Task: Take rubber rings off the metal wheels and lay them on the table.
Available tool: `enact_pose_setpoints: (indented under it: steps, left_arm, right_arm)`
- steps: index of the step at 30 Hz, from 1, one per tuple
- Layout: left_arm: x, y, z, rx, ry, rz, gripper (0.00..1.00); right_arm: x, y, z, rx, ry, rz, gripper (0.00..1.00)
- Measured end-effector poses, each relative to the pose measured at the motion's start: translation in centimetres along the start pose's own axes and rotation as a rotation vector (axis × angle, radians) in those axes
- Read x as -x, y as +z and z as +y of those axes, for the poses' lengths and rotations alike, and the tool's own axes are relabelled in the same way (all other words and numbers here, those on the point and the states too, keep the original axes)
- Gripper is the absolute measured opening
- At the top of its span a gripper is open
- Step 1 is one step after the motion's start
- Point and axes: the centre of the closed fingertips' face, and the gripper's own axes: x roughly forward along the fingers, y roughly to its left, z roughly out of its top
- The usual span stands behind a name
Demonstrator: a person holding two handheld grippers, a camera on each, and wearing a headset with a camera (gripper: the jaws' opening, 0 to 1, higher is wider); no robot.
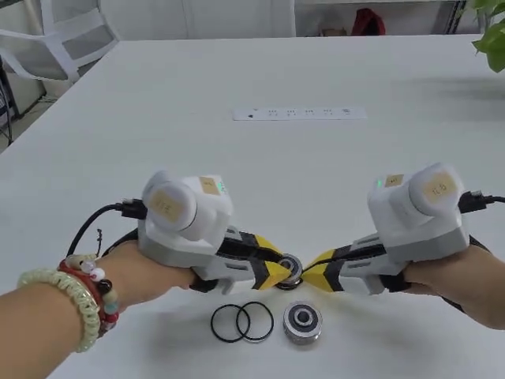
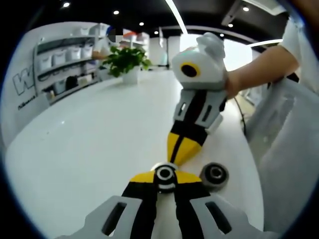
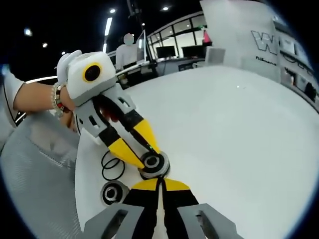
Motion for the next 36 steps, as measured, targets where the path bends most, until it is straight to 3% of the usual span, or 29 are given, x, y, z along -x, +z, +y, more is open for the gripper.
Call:
enact_pose_setpoints:
  steps: [4,17,20,22,23,27,31,36]
  left_arm:
    - [0.0,0.0,-0.1,-0.002,0.0,0.002,0.13]
    - [0.1,0.0,-0.2,-0.017,0.01,0.011,0.13]
    - [0.1,0.0,-0.2,-0.019,0.011,0.011,0.13]
    - [0.1,0.0,-0.2,-0.022,0.01,0.011,0.13]
    - [0.1,0.0,-0.2,-0.023,0.01,0.01,0.13]
    - [0.1,-0.1,-0.2,-0.024,0.01,0.006,0.13]
    - [0.2,-0.1,-0.2,-0.025,0.014,0.0,0.13]
    - [0.2,-0.1,-0.3,-0.022,0.013,-0.019,0.13]
  right_arm:
    - [0.1,0.0,-0.1,-0.038,-0.006,0.006,0.0]
    - [0.4,0.6,0.0,-0.037,-0.068,0.056,0.0]
    - [0.6,0.6,-0.2,-0.117,-0.066,0.07,0.0]
    - [0.7,1.4,0.0,-0.232,-0.048,0.024,0.0]
    - [0.8,1.2,0.0,-0.317,-0.047,0.044,0.0]
    - [0.7,1.1,-0.6,-0.452,-0.066,0.025,0.0]
    - [0.8,1.1,0.0,-0.4,-0.076,0.022,0.0]
    - [0.8,1.1,-0.1,-0.385,-0.028,-0.026,0.0]
